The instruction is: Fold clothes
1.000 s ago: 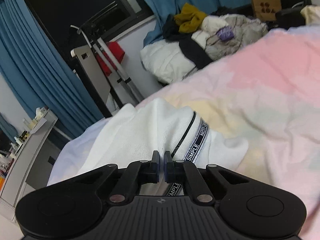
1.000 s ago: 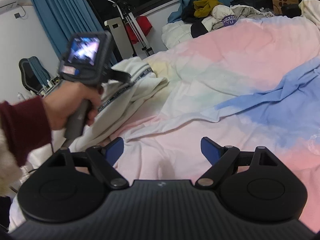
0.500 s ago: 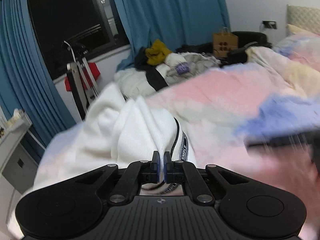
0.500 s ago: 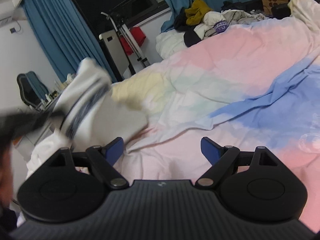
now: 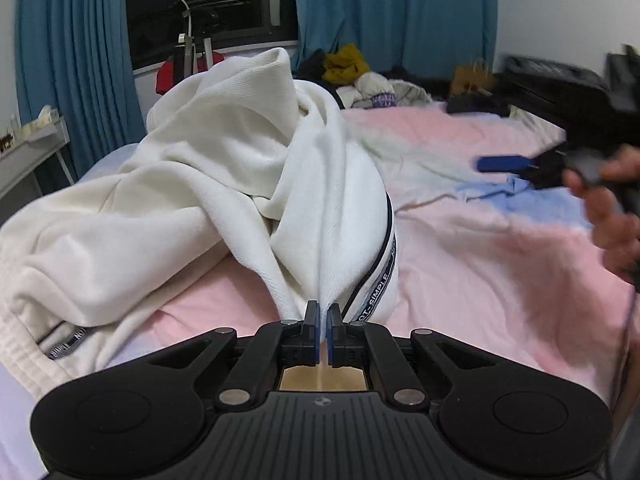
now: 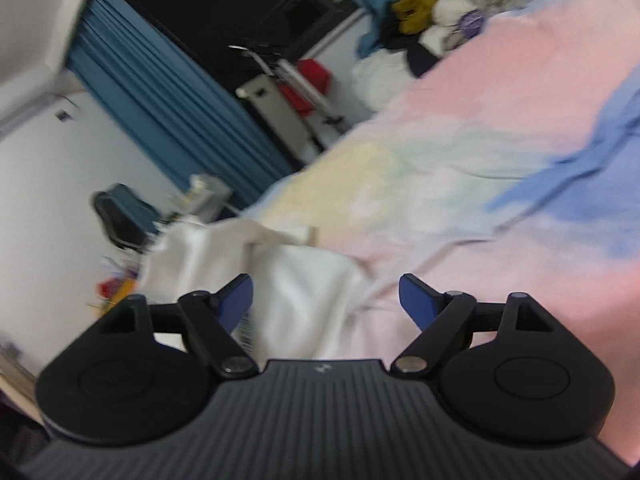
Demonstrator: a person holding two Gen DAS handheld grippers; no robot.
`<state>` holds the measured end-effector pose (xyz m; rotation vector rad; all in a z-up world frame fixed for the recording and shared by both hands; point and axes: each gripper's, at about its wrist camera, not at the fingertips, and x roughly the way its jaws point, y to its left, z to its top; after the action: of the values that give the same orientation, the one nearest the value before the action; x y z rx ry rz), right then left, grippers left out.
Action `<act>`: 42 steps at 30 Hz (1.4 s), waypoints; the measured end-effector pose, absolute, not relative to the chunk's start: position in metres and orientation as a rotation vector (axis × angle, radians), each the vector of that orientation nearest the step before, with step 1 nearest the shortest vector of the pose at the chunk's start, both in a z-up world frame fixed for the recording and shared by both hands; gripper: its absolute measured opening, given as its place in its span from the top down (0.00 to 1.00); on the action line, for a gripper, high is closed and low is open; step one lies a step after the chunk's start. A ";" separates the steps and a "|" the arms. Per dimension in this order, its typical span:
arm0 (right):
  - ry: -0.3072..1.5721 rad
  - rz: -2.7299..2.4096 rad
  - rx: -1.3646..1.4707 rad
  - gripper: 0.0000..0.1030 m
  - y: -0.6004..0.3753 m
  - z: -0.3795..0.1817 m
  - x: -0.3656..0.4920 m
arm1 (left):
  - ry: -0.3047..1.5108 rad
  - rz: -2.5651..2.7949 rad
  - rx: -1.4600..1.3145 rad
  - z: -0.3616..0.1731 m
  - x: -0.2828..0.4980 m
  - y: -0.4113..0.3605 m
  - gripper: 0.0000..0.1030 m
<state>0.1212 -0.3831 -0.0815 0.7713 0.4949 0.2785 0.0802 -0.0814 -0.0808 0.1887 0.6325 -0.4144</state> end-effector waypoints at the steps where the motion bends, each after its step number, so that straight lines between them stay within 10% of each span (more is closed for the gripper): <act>1: 0.498 0.310 0.791 0.21 -0.377 -0.080 0.133 | 0.636 -0.414 0.174 -0.084 0.079 -0.079 0.97; 13: 0.630 0.438 0.845 0.25 -0.297 -0.069 0.302 | 0.658 -0.436 0.027 -0.092 0.093 -0.071 0.97; 19: 0.782 0.359 0.872 0.90 -0.268 -0.092 0.337 | 0.660 -0.446 -0.016 -0.096 0.103 -0.064 0.97; 21: 0.775 0.322 0.949 0.94 -0.274 -0.097 0.329 | 0.660 -0.454 -0.033 -0.095 0.103 -0.062 0.97; 34: 0.158 0.004 0.572 0.95 -0.305 0.050 0.150 | 0.373 -0.608 -0.048 -0.054 0.064 -0.042 0.96; 42: -0.045 -0.252 0.544 0.95 -0.388 0.033 0.040 | 0.302 -0.762 -0.064 -0.046 0.031 -0.045 0.90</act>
<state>0.0404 -0.3881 0.0327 0.5441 -0.0448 -0.2522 0.0313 -0.0454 -0.0463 -0.0642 0.3017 -0.7622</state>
